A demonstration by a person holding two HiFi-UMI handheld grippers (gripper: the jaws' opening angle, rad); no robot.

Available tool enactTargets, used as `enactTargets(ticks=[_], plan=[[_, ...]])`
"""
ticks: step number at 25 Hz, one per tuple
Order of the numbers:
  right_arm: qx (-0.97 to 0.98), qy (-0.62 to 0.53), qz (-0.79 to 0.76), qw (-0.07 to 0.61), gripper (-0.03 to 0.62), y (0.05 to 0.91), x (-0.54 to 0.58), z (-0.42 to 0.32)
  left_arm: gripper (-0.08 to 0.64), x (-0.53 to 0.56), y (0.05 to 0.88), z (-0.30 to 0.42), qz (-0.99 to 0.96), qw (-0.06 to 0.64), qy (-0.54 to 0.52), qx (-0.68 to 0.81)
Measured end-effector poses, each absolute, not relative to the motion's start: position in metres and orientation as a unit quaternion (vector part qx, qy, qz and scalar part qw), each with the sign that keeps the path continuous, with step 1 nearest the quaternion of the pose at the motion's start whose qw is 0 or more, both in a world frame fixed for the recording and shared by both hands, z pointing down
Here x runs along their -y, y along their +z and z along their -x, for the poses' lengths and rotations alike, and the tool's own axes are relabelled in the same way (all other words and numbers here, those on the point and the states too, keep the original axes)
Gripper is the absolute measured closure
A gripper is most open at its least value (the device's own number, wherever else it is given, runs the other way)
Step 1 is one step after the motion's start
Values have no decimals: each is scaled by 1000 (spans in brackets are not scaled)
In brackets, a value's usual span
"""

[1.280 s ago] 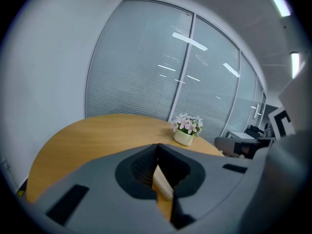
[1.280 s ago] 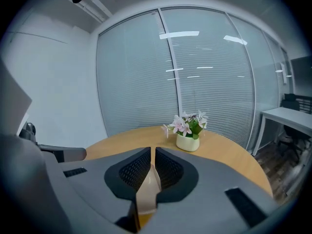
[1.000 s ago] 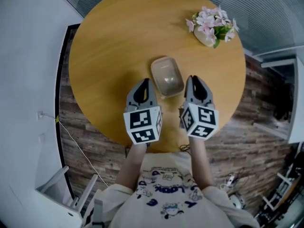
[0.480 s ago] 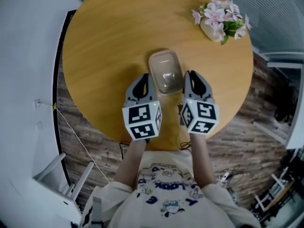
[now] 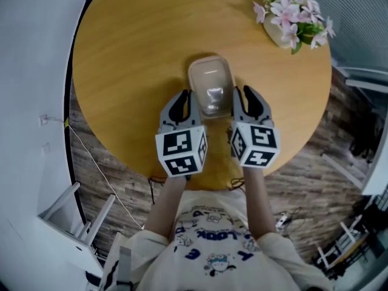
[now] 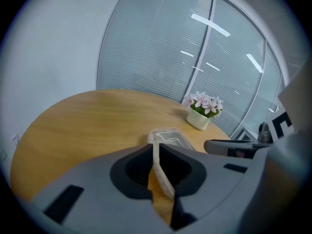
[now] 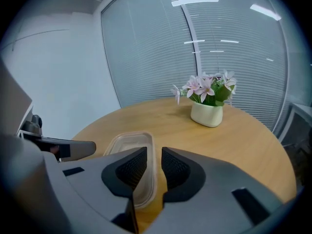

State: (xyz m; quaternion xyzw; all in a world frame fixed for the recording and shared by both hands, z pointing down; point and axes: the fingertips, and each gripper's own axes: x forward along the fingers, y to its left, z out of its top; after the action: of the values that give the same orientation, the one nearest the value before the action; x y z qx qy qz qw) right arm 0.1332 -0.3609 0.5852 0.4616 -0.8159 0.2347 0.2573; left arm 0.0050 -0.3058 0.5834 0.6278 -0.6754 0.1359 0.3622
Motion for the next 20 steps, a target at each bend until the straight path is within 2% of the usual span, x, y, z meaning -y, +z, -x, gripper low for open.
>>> enactTargets(ticks=[7,20], plan=[[820,245,-447,261,517,597,362,-133,512,306,596,-10,-619,373,141,677],[820,268,-436,256,517,613,364,-131,494,306,616,-14,-612,388,154,672]])
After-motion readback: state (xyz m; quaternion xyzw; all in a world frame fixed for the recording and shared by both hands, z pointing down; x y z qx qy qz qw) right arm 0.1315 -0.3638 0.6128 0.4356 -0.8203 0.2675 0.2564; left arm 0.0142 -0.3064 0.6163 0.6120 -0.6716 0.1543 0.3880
